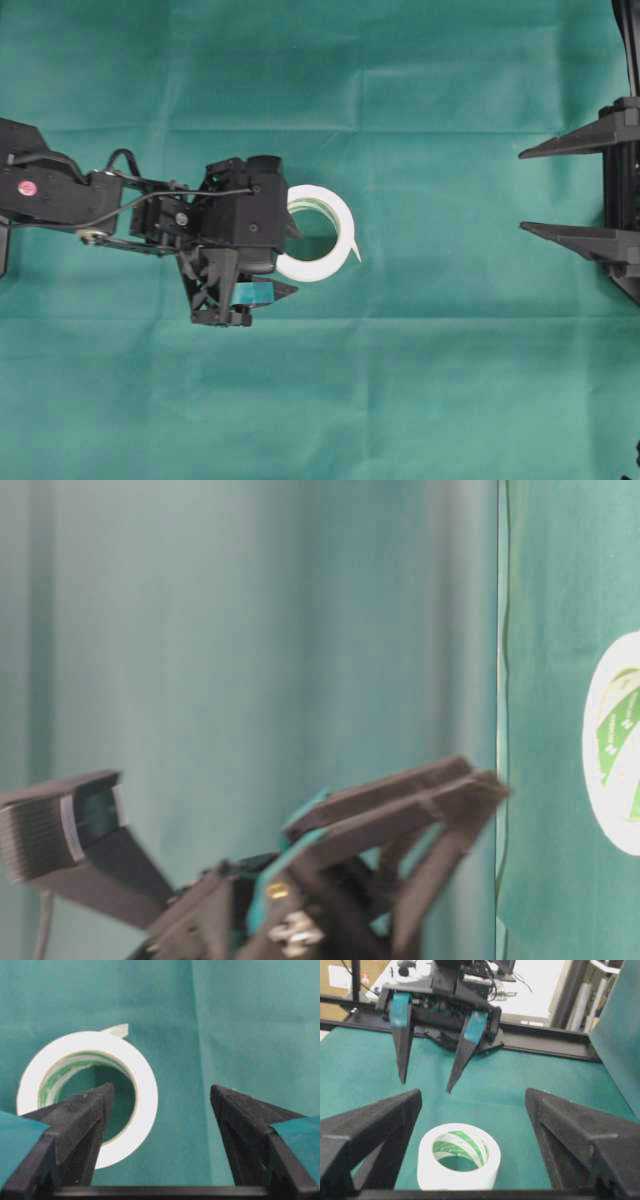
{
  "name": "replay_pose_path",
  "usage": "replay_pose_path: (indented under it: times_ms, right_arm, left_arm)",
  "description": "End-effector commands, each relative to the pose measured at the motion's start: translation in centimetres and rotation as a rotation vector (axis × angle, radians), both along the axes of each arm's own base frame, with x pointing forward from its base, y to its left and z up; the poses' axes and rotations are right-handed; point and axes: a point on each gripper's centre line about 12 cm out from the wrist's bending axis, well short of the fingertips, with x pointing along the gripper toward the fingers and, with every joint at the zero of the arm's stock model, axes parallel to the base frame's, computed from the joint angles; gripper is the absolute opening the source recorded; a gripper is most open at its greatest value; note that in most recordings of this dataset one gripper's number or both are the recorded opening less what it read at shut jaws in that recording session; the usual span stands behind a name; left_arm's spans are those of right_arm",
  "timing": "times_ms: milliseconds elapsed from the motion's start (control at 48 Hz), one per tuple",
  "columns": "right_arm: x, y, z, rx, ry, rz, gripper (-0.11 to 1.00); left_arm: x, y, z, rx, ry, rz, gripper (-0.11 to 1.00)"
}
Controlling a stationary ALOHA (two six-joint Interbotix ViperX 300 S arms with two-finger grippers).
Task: Peel off the duct tape with your right arm.
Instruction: 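Lower the left gripper and clamp the tape roll's rim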
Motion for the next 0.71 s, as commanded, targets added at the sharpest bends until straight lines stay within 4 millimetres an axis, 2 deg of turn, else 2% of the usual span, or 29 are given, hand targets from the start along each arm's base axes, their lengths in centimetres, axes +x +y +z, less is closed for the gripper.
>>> replay_pose_path:
  times_ms: [0,313,688]
  right_arm:
    - [0.1,0.0,0.5,0.001,-0.015,0.0,0.63]
    - [0.1,0.0,0.4,0.0,-0.014,0.001,0.63]
    - [0.1,0.0,0.2,0.0,-0.009,0.001,0.63]
  left_arm:
    - [0.6,0.1,0.0,-0.003,-0.012,0.005,0.77]
    - [1.9,0.3,-4.4,0.008,0.09,0.012,0.78]
    - [2.6,0.3,-7.4,0.011,0.13,0.013,0.78]
